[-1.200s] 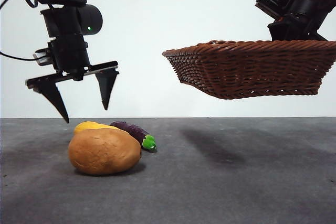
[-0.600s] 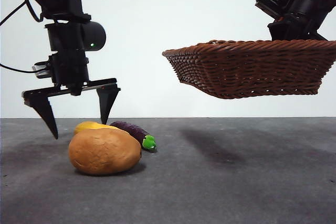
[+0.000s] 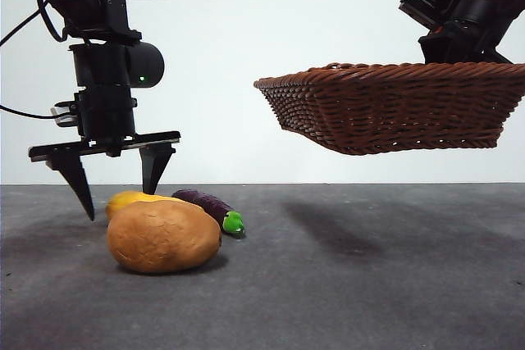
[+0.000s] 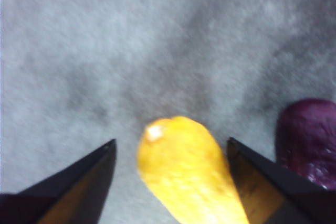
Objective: Help me put the vegetables on the table into the basket
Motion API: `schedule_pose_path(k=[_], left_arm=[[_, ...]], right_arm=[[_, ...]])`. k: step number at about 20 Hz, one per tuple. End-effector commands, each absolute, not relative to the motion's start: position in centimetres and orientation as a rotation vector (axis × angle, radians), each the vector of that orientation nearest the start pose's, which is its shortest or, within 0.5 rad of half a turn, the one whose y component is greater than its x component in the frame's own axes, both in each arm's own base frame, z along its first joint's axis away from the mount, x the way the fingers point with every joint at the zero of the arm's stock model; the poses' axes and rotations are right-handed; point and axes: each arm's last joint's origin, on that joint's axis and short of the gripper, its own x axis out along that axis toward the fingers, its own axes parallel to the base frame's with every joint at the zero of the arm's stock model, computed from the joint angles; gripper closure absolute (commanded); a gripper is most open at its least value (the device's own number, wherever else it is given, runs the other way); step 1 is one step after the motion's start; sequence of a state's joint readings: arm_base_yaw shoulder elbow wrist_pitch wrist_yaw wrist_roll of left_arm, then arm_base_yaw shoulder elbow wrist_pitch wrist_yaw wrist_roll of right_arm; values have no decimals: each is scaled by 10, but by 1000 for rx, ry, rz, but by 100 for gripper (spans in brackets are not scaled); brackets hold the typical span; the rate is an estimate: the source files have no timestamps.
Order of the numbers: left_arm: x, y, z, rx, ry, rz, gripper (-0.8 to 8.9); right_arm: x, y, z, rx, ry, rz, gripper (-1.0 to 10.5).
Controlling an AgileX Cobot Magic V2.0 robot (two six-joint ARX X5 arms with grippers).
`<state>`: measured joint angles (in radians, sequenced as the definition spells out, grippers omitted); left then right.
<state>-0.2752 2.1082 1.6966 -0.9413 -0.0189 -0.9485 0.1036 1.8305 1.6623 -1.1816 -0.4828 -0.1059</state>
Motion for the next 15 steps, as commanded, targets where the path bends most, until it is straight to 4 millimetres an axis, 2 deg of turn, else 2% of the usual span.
schedule_pose_path(k=[1, 4, 7, 8, 12, 15], left_arm=[[408, -127, 185, -656, 1349, 426, 476], [402, -145, 185, -647, 1334, 438, 471], [402, -149, 185, -656, 1316, 449, 481], [402, -148, 185, -646, 1315, 447, 528], [403, -146, 181, -551, 1295, 444, 608], [404, -146, 179, -493, 1304, 397, 772]], right_arm=[[355, 51, 290, 168, 1291, 585, 959], [355, 51, 290, 169, 1299, 585, 959], [352, 51, 290, 159, 1318, 595, 959], [352, 51, 290, 160, 1318, 595, 959], [352, 51, 290, 159, 1317, 595, 959], [352, 51, 290, 160, 1318, 595, 959]])
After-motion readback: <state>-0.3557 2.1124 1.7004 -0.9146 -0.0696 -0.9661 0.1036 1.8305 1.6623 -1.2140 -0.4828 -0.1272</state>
